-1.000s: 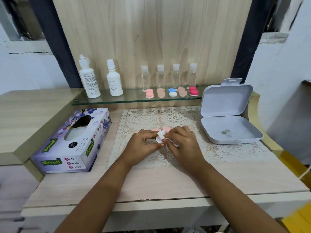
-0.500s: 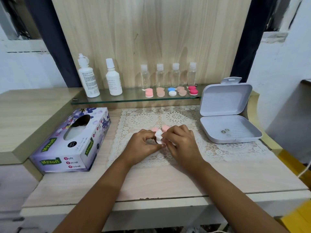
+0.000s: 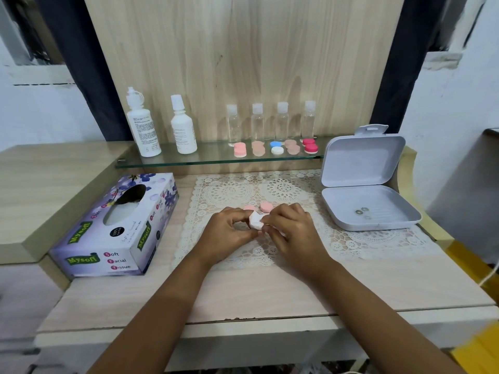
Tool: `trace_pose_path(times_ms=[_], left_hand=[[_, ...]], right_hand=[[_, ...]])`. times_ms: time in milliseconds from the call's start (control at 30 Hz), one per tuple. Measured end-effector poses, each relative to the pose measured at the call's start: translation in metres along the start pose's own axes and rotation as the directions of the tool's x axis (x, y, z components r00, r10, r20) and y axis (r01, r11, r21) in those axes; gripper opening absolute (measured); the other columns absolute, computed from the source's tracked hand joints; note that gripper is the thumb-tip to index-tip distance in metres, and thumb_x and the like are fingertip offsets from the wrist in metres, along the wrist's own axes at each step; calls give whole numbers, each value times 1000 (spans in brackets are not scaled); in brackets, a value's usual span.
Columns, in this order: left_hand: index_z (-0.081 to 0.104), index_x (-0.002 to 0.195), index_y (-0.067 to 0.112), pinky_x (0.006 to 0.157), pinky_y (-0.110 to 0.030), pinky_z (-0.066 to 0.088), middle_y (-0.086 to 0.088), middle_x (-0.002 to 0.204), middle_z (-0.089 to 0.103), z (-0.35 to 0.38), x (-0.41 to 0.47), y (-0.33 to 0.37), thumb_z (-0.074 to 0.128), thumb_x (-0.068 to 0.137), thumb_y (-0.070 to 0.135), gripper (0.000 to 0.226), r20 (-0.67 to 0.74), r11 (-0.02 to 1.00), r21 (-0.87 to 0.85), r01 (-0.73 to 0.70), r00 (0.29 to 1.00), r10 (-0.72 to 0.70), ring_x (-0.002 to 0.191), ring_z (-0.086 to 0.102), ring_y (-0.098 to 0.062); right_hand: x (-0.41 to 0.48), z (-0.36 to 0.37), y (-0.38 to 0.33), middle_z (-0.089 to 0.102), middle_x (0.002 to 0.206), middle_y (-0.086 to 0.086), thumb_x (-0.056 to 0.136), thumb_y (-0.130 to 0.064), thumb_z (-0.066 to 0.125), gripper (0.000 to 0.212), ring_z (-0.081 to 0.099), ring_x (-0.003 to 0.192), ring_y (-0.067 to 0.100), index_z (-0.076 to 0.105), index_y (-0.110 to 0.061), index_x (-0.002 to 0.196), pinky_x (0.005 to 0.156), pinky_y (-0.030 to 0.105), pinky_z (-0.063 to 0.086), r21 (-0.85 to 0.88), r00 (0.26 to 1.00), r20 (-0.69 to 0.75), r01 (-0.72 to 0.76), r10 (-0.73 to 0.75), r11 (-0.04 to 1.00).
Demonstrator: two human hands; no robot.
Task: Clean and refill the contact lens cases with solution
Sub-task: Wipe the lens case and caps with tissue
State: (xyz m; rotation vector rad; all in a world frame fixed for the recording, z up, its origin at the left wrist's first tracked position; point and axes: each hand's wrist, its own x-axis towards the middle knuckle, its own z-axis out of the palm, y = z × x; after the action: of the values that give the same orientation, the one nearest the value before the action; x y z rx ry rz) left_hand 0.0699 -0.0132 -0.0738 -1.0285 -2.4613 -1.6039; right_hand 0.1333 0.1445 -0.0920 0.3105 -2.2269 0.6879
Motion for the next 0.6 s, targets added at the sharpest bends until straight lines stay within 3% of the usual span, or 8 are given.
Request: trace_pose_path(times_ms=[167, 267, 467, 600], left_hand=[[70, 99, 37, 77, -12, 39, 13, 95, 70, 0, 0, -1, 81, 70, 21, 35, -13, 1000, 2, 10, 1000, -10, 95, 56, -3], [70, 96, 36, 77, -11, 39, 13, 92, 69, 1, 0, 0, 80, 70, 22, 31, -10, 1000, 7, 13, 1000, -13, 94, 56, -3], [69, 99, 39, 84, -19, 44, 13, 95, 68, 0, 0, -1, 81, 69, 23, 35, -31, 1000, 18, -2, 1000, 3, 98, 57, -4], [69, 99, 37, 79, -7, 39, 12, 97, 68, 0, 0, 0, 81, 69, 25, 34, -38, 1000, 21, -3, 999, 4, 96, 55, 1]], right_hand=[[1, -1, 4, 61, 84, -6, 84, -23, 53, 18, 50, 79, 20, 69, -19, 89, 63, 32, 34, -148, 996, -84, -51, 39, 988], [4, -2, 6, 62, 80, -2, 83, -24, 49, 24, 49, 76, 22, 70, -14, 86, 60, 37, 42, -190, 983, -174, -95, 62, 977], [0, 0, 1, 61, 83, -4, 84, -26, 50, 21, 45, 82, 16, 68, -16, 87, 62, 32, 35, -131, 998, -55, -2, -5, 991], [3, -1, 7, 62, 82, 1, 83, -28, 46, 26, 55, 76, 25, 67, -13, 84, 62, 35, 41, -176, 986, -136, -120, 97, 977]])
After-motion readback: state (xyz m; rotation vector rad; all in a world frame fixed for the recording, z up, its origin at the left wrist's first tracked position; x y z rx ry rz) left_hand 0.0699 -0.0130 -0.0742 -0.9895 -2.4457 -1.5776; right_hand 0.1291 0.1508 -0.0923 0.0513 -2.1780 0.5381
